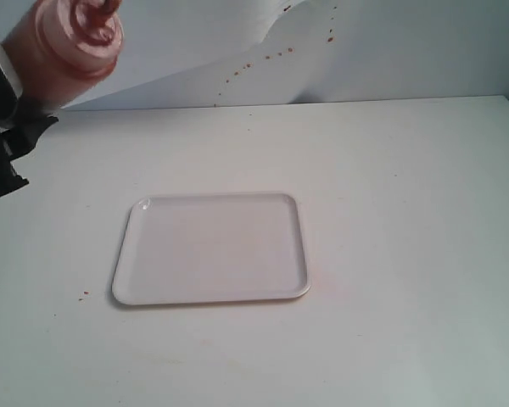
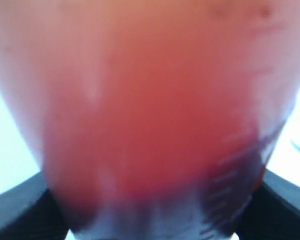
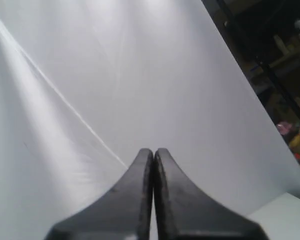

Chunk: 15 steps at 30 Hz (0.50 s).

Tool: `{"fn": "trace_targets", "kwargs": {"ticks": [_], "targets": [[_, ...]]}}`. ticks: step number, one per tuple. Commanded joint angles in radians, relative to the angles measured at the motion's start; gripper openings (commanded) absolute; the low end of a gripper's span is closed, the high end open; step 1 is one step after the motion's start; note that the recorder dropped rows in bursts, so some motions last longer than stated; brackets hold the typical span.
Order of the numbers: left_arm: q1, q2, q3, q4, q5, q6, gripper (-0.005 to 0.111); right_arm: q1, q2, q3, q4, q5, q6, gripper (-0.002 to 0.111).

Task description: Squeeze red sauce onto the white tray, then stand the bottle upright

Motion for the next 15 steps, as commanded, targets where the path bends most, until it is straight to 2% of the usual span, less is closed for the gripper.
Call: {"fn": "trace_targets", "kwargs": {"ticks": [1,5,7,9,12,15], "targets": [[-0.006,-0.009,-0.028,0.109,-0.014,-0.006,0.000,-0.005,-0.006,-0.016,-0.408,-0.072,0.297,0.000],[-0.042,-0.009,-0.067,0.115,-0.005,0.023,0.000,-0.005,0.107,-0.096,-0.983,-0.224,0.652,0.000],[-0.073,-0.009,-0.082,0.115,0.027,0.050,0.000,-0.005,0.220,-0.161,-1.170,-0.295,0.749,0.000],[-0.104,-0.004,-0.096,0.115,0.077,0.081,0.000,-0.005,0.363,-0.225,-1.254,-0.307,0.799,0.000],[-0.148,0.021,-0.119,0.117,0.195,0.175,0.000,-0.005,0.591,-0.321,-1.275,-0.351,0.883,0.000],[-0.184,0.056,-0.126,0.184,0.291,0.230,0.000,-0.005,0.824,-0.405,-1.275,-0.501,0.883,0.000]]}}
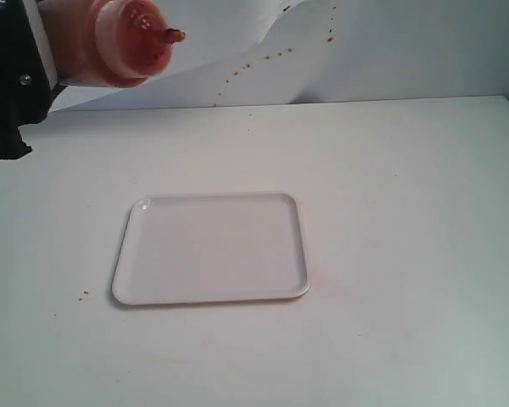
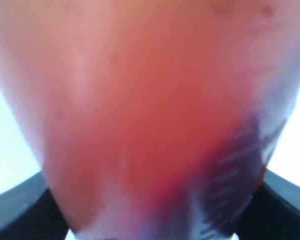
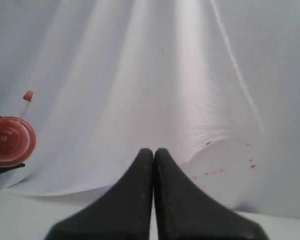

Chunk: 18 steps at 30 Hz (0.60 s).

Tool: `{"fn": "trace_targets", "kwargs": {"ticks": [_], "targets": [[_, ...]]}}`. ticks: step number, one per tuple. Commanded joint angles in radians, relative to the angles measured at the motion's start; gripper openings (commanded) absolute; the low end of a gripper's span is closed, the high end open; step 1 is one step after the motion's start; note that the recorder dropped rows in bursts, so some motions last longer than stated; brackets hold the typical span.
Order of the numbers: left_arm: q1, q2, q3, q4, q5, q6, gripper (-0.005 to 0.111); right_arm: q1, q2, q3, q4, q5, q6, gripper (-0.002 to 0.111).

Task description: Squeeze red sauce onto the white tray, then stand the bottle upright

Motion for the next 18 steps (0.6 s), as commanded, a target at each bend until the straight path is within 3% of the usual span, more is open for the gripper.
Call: {"fn": "trace_targets", "kwargs": {"ticks": [1,6,11,14,18], "targets": [[-0.055,0.049,-0.024,0.064,0.172,0.069,0.000,-0.005,0.326,-0.127,-0.037,-0.212,0.034,0.000],[-0.072,0.121,-0.030,0.064,0.222,0.172,0.000,-0.005,0.700,-0.299,-0.088,-0.534,0.048,0.000],[-0.072,0.165,-0.035,0.064,0.251,0.304,0.000,0.056,0.936,-0.501,-0.256,-0.534,0.181,0.002],[-0.074,0.185,-0.035,0.064,0.264,0.381,0.000,0.122,1.033,-0.593,-0.333,-0.502,0.187,0.014],[-0.102,0.210,-0.045,0.064,0.312,0.461,0.000,0.220,1.113,-0.707,-0.397,-0.353,0.186,0.041]]}}
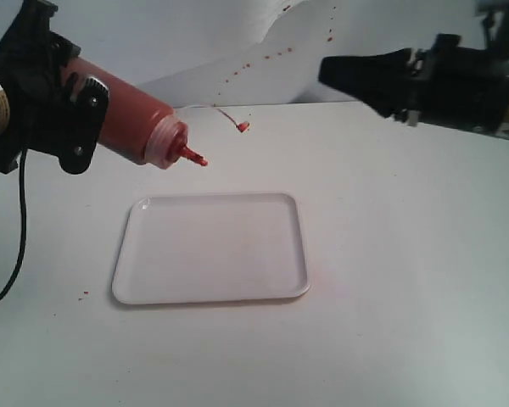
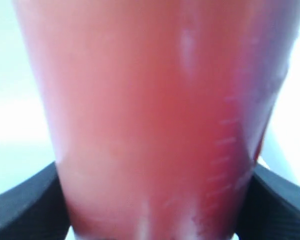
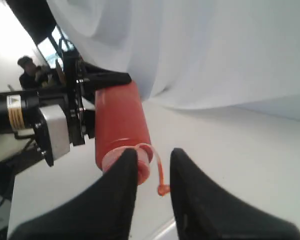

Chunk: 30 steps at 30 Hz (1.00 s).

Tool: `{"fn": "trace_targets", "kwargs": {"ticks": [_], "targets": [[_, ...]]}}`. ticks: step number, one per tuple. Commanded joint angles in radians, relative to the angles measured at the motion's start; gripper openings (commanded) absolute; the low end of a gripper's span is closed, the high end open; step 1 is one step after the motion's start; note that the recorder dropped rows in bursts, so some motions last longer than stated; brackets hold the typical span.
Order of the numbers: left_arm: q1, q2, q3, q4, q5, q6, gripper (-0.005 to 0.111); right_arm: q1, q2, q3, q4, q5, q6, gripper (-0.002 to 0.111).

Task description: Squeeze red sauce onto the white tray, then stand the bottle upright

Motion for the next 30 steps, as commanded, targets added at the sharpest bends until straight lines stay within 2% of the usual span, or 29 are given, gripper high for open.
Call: {"fn": "trace_targets", "kwargs": {"ticks": [1,5,8,11,14,18,20,22,23,25,30], "targets": [[-0.044,0.023,-0.035,0.002,0.075,0.064,0.000,0.105,0.067,-0.126,-0.095,0.173,0.004,0.047],[-0.097,0.060,-0.073,0.002,0.101,0.070,0.000,0.204,0.092,-0.219,-0.214,0.356,0.001,0.076],[-0.124,0.074,-0.087,0.002,0.101,0.121,0.000,0.265,0.096,-0.272,-0.293,0.451,-0.017,0.086],[-0.124,0.074,-0.086,0.002,0.096,0.198,0.000,0.312,0.099,-0.301,-0.309,0.523,-0.050,0.086],[-0.124,0.074,-0.086,0.002,0.126,0.198,0.000,0.362,0.115,-0.303,-0.343,0.549,-0.140,0.086],[-0.124,0.074,-0.086,0.002,0.125,0.234,0.000,0.426,0.167,-0.303,-0.368,0.679,-0.243,0.086],[-0.124,0.074,-0.086,0.002,0.123,0.266,0.000,0.460,0.196,-0.305,-0.295,0.749,-0.320,0.086],[-0.124,0.074,-0.086,0.002,0.123,0.271,0.000,0.469,0.228,-0.310,-0.192,0.737,-0.404,0.086],[-0.124,0.074,-0.086,0.002,0.111,0.274,0.000,0.469,0.249,-0.319,-0.075,0.725,-0.445,0.086],[-0.124,0.074,-0.086,0.002,0.068,0.274,0.000,0.469,0.278,-0.353,0.053,0.705,-0.449,0.086],[-0.124,0.074,-0.084,0.002,0.038,0.276,0.000,0.472,0.348,-0.403,0.064,0.586,-0.449,0.086]]}}
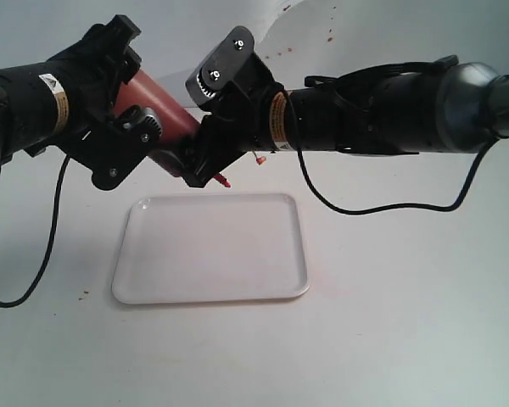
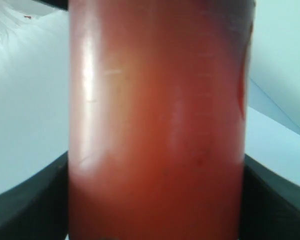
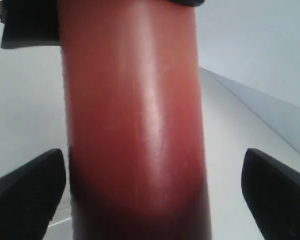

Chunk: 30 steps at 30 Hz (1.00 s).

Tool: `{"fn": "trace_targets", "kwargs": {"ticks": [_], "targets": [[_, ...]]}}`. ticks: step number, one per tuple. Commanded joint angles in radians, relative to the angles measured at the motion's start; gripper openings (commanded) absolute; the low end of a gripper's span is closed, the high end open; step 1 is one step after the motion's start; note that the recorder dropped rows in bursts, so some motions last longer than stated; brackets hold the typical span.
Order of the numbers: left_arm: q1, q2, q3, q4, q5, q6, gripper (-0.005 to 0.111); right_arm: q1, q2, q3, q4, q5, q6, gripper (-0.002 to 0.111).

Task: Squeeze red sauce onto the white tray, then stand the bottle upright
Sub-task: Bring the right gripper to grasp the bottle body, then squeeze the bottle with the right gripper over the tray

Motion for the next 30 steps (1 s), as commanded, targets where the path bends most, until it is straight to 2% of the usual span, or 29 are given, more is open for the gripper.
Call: {"fn": "trace_targets", "kwargs": {"ticks": [1,2,5,9,24,30], "targets": [[-0.005,-0.007,-0.012,0.002,0.005,0.002,0.000,0.012,0.031,-0.018,0.031,-0.052,-0.006,0.086],[-0.005,-0.007,-0.012,0.002,0.003,0.015,0.000,0.012,0.033,-0.018,0.031,-0.046,-0.006,0.082],[-0.005,-0.007,-0.012,0.002,-0.026,0.015,0.000,0.014,0.033,-0.018,0.031,-0.046,-0.006,0.053],[-0.005,-0.007,-0.012,0.002,-0.044,0.015,0.000,0.014,0.033,-0.018,0.021,-0.046,-0.006,0.001],[-0.005,-0.007,-0.012,0.002,-0.044,0.015,0.000,0.014,0.033,-0.018,0.023,-0.125,-0.005,0.000],[-0.005,-0.007,-0.012,0.002,-0.040,0.015,0.000,0.014,0.033,-0.018,0.109,-0.125,0.022,0.001]]}}
